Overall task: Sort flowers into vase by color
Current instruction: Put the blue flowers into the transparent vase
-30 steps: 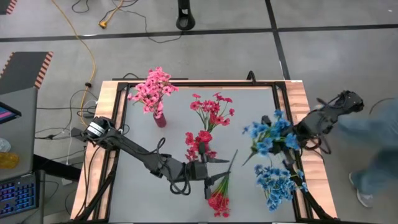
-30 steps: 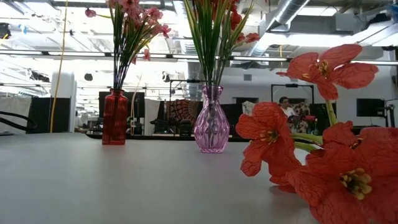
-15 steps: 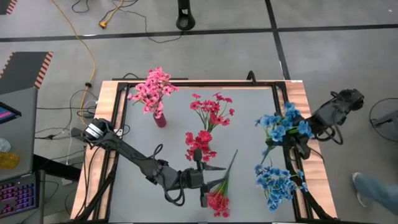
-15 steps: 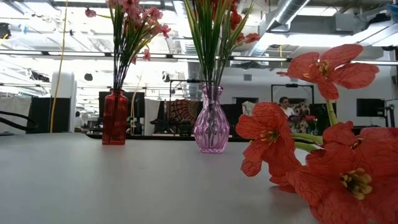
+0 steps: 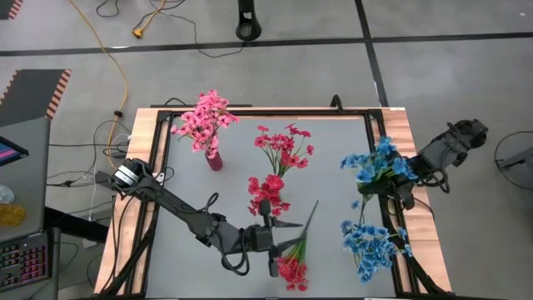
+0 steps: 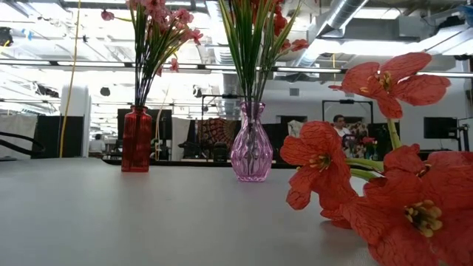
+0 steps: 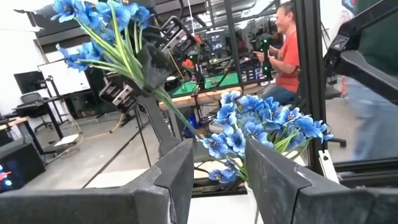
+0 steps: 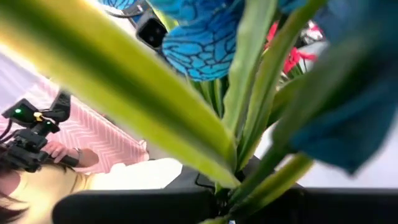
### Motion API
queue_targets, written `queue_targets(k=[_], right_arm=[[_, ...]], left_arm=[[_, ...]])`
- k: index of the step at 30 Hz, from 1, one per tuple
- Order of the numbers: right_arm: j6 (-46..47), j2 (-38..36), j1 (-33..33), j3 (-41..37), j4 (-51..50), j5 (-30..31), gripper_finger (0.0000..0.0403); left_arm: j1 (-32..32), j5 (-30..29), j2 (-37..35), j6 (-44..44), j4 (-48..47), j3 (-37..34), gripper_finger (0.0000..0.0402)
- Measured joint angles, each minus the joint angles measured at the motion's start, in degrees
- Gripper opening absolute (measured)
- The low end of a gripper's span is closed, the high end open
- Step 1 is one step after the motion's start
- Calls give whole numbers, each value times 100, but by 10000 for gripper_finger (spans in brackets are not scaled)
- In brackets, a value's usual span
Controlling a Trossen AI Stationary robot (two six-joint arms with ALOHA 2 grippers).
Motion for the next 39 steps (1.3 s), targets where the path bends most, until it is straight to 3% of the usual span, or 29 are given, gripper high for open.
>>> queue_targets(k=[5, 10, 18, 27, 33, 39], right_arm=[[388, 320, 226, 0, -55, 40, 42], [663, 738, 938, 0, -57, 596, 42], [999, 1205, 2542, 0, -173, 2350, 42], [2383, 1780, 3803, 0, -908, 4291, 42], [2836, 2088, 4094, 0, -932, 4777, 42], [3282, 2300, 4116, 0, -1105, 4840, 42]], left_arm=[[0, -6, 0, -8, -16, 0, 132], [0, -5, 0, -9, -15, 0, 132], [0, -4, 0, -254, -15, 0, 132], [0, -2, 0, -416, -13, 0, 132], [0, -2, 0, -420, -13, 0, 132], [0, -2, 0, -418, -13, 0, 132]])
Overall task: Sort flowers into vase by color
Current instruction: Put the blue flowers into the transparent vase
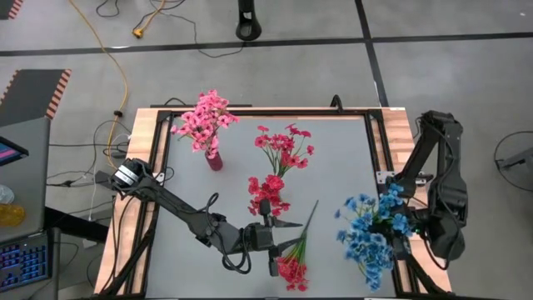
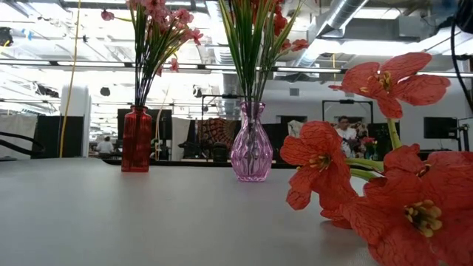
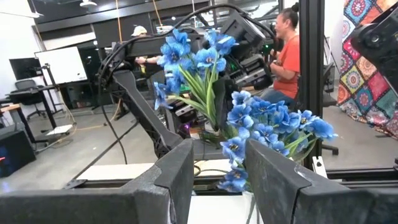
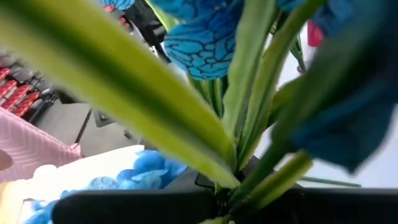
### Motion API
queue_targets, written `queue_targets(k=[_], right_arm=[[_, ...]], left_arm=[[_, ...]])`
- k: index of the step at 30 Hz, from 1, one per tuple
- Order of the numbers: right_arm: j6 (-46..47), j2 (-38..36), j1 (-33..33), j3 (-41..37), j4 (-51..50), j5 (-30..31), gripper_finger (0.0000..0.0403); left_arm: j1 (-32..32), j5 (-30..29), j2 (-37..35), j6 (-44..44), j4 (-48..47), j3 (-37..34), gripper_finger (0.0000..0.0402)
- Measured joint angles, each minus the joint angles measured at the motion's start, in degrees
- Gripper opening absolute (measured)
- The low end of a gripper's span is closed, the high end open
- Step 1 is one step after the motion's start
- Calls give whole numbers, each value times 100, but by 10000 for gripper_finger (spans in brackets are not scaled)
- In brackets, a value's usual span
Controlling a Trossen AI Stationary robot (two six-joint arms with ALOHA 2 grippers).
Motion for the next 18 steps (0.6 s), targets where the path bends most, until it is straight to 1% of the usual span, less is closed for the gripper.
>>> queue_targets(k=[8, 18], right_arm=[[190, -45, -5, 0, -161, 132, 42], [192, 132, 2, 4, -408, -22, 42]], left_arm=[[0, 1, 0, 0, 0, 0, 132], [1, 61, 0, 18, 0, 0, 132]])
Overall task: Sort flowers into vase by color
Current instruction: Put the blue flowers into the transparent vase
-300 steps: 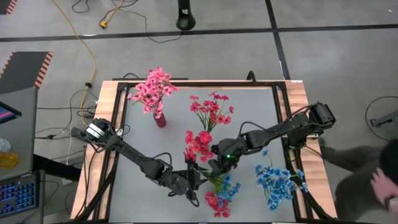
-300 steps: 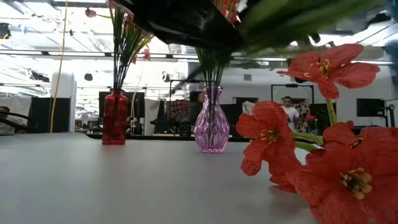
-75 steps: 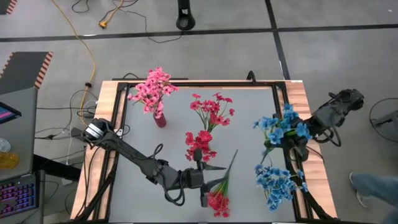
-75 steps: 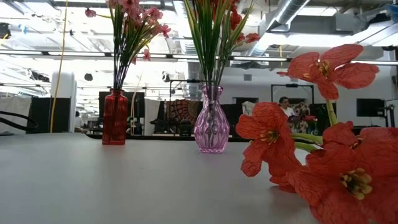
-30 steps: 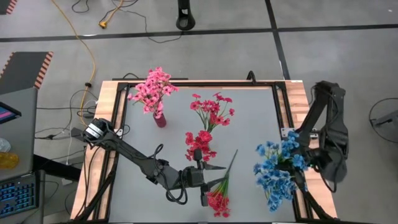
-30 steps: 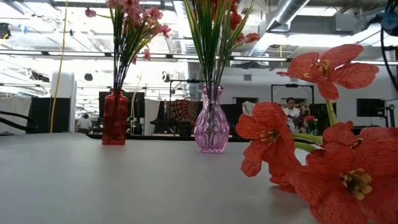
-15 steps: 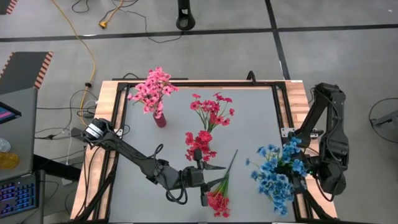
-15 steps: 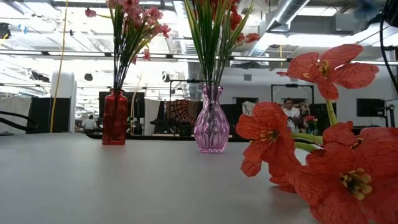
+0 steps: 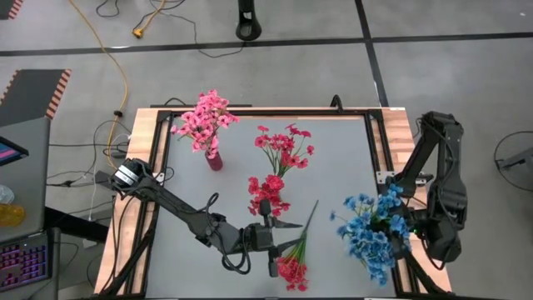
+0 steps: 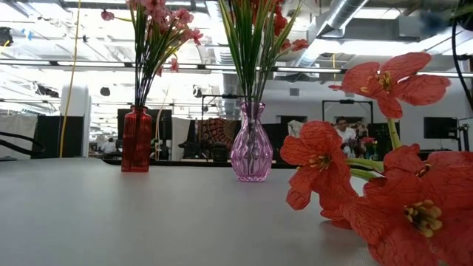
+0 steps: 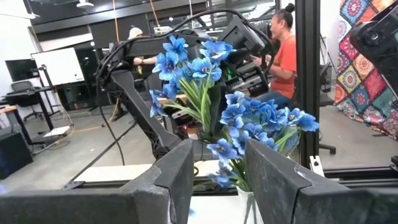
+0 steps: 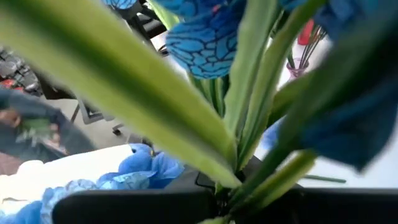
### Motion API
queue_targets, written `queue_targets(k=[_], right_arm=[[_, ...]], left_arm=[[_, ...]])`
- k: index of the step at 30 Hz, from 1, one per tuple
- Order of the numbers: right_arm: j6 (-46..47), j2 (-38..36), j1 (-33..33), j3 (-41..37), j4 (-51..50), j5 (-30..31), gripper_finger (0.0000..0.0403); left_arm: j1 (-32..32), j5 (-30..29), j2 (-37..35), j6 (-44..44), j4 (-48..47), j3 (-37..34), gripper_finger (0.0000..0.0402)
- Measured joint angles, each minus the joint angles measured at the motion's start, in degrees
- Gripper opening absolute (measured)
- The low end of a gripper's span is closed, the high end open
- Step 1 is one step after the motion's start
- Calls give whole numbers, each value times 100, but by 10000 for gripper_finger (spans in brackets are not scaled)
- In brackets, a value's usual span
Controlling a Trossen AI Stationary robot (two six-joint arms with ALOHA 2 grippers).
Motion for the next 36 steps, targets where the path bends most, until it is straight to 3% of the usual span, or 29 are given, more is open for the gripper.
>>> queue_targets(k=[19, 30, 36], right_arm=[[1093, 221, 2, 2, -1252, -62, 43], [910, -129, 4, -4, -1224, 172, 43], [-127, -282, 4, -4, -601, 196, 43]], left_arm=[[0, 7, 0, 4, 0, 0, 132], [-1, 4, 0, 4, 0, 0, 132], [1, 4, 0, 7, 0, 0, 132]])
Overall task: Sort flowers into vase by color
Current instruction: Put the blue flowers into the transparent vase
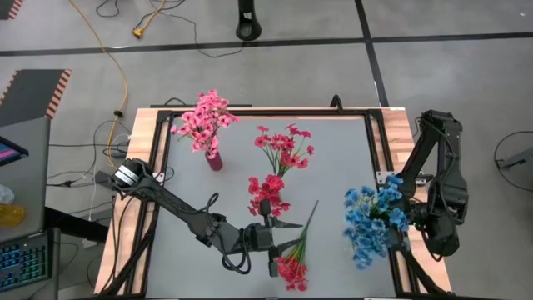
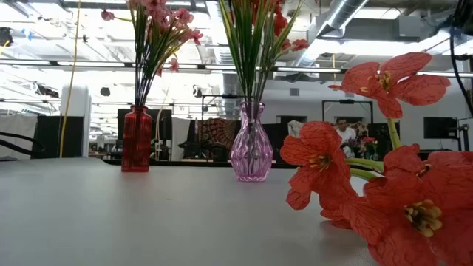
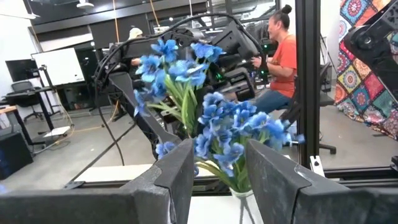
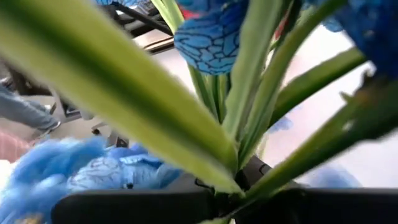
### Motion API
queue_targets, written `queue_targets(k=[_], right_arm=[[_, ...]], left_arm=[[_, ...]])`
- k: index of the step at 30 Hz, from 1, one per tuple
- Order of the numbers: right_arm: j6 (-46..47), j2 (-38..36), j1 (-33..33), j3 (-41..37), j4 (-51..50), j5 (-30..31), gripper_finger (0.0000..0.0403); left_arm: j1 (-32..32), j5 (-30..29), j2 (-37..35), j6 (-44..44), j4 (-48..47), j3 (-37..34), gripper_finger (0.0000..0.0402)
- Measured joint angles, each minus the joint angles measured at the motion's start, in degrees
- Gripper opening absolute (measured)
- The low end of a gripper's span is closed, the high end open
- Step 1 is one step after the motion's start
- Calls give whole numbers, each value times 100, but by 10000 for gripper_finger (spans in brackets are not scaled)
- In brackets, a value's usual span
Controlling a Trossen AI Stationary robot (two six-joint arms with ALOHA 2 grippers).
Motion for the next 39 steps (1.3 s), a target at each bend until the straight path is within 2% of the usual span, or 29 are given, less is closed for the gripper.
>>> queue_targets(k=[4, 14, 27, 39], right_arm=[[-470, 5, 0, 0, 232, -68, 43], [-345, 302, 86, -2, 216, -83, 43], [29, 915, 184, 0, 97, -47, 44], [877, 1200, 184, 2, -452, -7, 44]], left_arm=[[0, -2, 0, 0, 0, 0, 132], [0, -13, 0, -2, 0, 0, 132], [0, -25, 0, -2, 4, 0, 132], [0, -24, 0, -2, 11, 0, 132]])
